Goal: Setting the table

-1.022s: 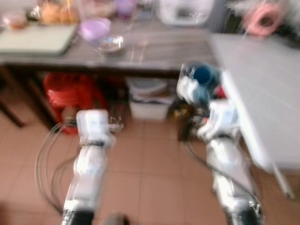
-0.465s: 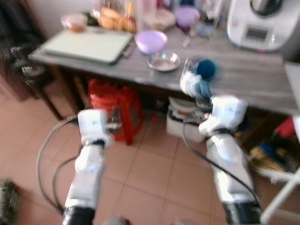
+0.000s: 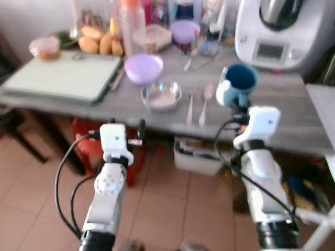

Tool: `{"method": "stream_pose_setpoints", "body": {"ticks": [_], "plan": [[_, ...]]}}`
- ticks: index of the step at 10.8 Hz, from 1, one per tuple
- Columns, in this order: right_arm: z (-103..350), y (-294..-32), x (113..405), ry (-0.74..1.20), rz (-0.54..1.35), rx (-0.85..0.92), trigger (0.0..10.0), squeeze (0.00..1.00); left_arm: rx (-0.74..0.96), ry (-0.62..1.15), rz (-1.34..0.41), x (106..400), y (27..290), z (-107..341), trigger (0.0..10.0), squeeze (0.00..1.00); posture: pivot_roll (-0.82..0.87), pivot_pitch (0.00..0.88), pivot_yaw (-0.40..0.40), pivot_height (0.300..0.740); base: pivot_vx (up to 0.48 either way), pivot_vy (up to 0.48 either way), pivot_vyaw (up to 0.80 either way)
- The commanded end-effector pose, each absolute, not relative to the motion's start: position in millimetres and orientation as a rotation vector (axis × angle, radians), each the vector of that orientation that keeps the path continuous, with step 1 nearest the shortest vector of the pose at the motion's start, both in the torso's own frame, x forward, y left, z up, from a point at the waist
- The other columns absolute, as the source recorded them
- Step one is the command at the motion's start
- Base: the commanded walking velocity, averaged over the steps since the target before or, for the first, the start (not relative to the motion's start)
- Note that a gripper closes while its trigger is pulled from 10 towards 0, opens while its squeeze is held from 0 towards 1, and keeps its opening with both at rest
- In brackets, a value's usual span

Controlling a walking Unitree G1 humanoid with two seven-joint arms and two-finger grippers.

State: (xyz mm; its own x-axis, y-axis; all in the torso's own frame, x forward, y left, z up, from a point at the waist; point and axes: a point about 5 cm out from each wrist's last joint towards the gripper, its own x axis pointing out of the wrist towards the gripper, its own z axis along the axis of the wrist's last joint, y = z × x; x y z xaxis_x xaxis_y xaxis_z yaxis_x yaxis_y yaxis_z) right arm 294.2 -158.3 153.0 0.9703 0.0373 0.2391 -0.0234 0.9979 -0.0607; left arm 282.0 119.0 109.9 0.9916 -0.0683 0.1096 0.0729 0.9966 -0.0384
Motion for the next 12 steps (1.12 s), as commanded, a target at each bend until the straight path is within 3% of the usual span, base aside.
{"method": "stream_pose_setpoints", "body": {"ticks": [1, 5, 9, 12], "plan": [[158, -152, 294, -0.268, 0.05, -0.053, 10.0, 0.0, -0.041, -0.105, -0.066, 281, 123, 109, 10.0, 0.0, -0.08, 0.067, 0.009, 0.74, 0.48, 0.0, 0.0], [166, -144, 301, -0.306, 0.105, -0.069, 10.0, 0.0, -0.03, -0.134, -0.052, 283, 123, 115, 10.0, 0.0, -0.07, 0.077, 0.006, 0.74, 0.44, 0.0, 0.0], [174, -141, 307, -0.313, 0.163, -0.031, 10.0, 0.0, -0.01, -0.185, -0.023, 277, 140, 128, 10.0, 0.0, -0.05, 0.135, -0.012, 0.74, 0.0, 0.0, 0.0], [174, -132, 324, -0.27, 0.235, 0.024, 10.0, 0.0, -0.033, -0.153, -0.029, 255, 145, 123, 10.0, 0.0, -0.03, 0.186, -0.012, 0.74, 0.0, 0.0, 0.0]]}}
